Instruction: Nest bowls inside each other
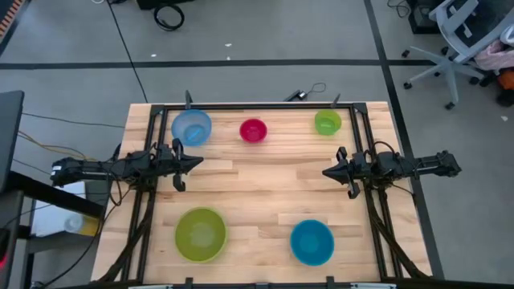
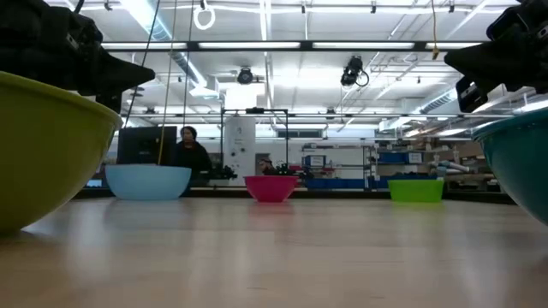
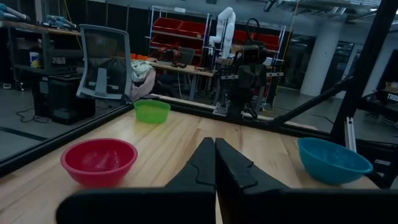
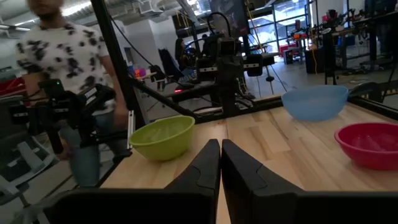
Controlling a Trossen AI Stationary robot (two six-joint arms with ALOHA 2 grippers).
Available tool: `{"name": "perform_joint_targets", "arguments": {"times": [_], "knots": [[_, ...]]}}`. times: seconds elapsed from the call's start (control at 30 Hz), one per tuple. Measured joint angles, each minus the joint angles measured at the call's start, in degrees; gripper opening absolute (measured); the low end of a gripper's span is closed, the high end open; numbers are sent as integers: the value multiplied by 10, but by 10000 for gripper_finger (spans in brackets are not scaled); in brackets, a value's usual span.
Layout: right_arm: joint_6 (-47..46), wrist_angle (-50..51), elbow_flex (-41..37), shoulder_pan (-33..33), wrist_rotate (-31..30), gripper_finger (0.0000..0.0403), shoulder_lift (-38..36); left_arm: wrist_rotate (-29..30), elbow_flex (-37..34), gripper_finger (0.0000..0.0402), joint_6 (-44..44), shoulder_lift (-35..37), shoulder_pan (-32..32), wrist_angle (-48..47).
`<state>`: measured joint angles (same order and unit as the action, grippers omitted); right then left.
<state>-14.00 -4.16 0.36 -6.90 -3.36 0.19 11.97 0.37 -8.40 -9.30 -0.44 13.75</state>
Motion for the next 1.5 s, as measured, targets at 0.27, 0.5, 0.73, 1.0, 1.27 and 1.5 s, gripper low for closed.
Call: {"name": "perform_joint_targets", "arguments": {"times": [0.27, 0.5, 0.73, 1.0, 1.27, 1.5], "knots": [[0, 0, 0, 0, 0, 23, 0, 0, 0, 0, 0, 0, 0, 0], [0, 0, 0, 0, 0, 23, 0, 0, 0, 0, 0, 0, 0, 0], [0, 0, 0, 0, 0, 23, 0, 0, 0, 0, 0, 0, 0, 0], [0, 0, 0, 0, 0, 23, 0, 0, 0, 0, 0, 0, 0, 0], [0, 0, 0, 0, 0, 23, 0, 0, 0, 0, -45, 0, 0, 15], [0, 0, 0, 0, 0, 23, 0, 21, 0, 0, -193, -1, 0, 25]]}}
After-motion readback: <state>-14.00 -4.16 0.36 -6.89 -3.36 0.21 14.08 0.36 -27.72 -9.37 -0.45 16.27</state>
